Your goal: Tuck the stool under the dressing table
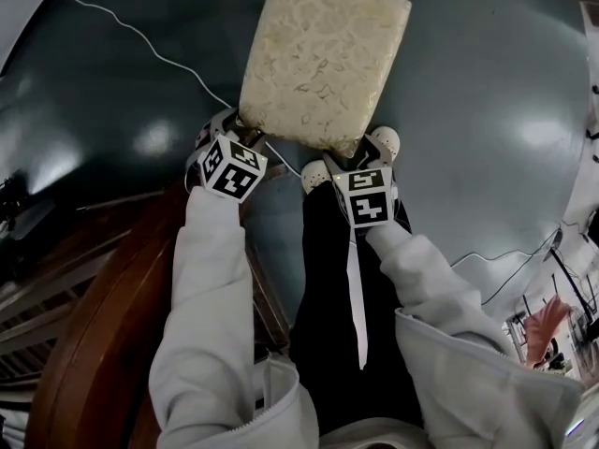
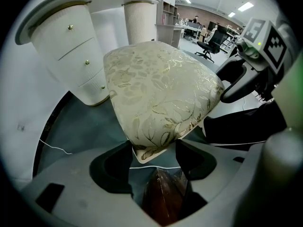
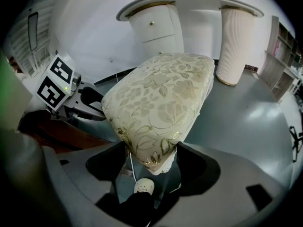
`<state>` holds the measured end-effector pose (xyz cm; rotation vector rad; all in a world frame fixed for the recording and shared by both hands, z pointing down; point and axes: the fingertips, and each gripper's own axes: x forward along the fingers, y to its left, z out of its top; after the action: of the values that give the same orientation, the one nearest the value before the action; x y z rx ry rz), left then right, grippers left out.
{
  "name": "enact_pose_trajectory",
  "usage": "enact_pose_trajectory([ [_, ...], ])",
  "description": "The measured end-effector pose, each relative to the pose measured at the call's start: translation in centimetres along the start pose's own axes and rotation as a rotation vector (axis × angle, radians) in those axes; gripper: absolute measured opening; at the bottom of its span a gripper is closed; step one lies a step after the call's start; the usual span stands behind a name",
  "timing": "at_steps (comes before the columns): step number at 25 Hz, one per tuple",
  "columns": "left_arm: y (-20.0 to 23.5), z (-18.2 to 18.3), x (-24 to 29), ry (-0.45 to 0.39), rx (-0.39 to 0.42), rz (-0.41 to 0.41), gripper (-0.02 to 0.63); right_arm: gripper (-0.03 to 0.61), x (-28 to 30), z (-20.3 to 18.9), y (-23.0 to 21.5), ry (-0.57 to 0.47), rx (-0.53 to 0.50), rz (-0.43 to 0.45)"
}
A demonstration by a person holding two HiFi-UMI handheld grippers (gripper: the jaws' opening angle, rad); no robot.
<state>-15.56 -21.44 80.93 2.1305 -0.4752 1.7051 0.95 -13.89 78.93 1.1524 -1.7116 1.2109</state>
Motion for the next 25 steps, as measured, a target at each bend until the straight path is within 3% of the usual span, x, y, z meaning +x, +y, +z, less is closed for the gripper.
enact_pose_trajectory([
  [25,-1.1,0.5,0.6,-0.097,-0.037,0.036,0.287,0.377,-0.2,0.2,-1.1,-0.042,-0.039,-0.055],
])
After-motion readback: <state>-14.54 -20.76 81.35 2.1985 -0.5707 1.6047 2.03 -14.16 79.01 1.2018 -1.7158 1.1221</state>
